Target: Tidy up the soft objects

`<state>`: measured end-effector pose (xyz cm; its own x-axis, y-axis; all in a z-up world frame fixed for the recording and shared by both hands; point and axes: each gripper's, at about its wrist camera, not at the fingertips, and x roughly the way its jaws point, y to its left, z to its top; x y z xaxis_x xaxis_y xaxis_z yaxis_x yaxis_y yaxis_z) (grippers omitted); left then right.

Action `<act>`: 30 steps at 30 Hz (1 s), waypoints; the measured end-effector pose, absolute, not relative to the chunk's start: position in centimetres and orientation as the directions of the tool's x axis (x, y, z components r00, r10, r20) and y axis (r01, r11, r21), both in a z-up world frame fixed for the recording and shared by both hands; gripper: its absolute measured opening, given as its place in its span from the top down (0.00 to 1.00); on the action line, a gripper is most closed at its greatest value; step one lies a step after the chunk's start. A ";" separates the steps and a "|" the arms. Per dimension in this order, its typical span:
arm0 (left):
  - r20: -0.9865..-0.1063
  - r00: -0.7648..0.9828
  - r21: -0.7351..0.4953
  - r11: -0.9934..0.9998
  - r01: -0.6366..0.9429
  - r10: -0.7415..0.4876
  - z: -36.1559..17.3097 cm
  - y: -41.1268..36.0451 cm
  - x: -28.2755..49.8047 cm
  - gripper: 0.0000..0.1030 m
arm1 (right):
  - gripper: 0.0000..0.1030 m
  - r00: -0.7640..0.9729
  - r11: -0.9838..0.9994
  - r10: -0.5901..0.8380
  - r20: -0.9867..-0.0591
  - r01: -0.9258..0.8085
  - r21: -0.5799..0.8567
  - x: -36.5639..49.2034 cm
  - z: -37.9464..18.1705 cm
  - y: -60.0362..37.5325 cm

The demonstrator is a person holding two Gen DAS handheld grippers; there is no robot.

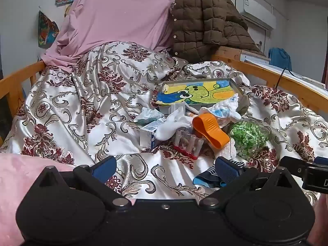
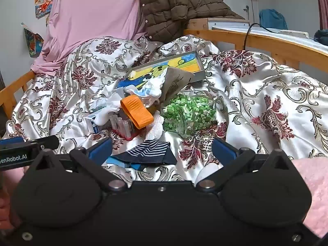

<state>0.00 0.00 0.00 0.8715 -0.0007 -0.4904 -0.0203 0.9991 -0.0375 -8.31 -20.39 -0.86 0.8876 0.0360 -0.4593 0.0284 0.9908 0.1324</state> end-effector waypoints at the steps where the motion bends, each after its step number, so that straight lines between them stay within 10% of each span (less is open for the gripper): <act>1: -0.491 0.871 -0.039 0.999 -0.021 -0.001 0.0 0.0 0.0 0.01 | 0.00 0.889 0.991 0.036 -0.457 0.027 0.132 -8.3 -0.9 -20.4; 30: -0.499 0.866 -0.035 0.999 -0.023 0.002 0.0 -0.1 0.1 0.01 | 0.00 0.885 0.990 0.042 -0.464 0.027 0.141 -8.2 -1.0 -20.4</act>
<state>0.06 -0.06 -0.04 0.8664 0.0020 -0.4994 -0.0227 0.9991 -0.0353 -8.23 -20.43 -0.97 0.8846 0.0423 -0.4644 0.0267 0.9896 0.1411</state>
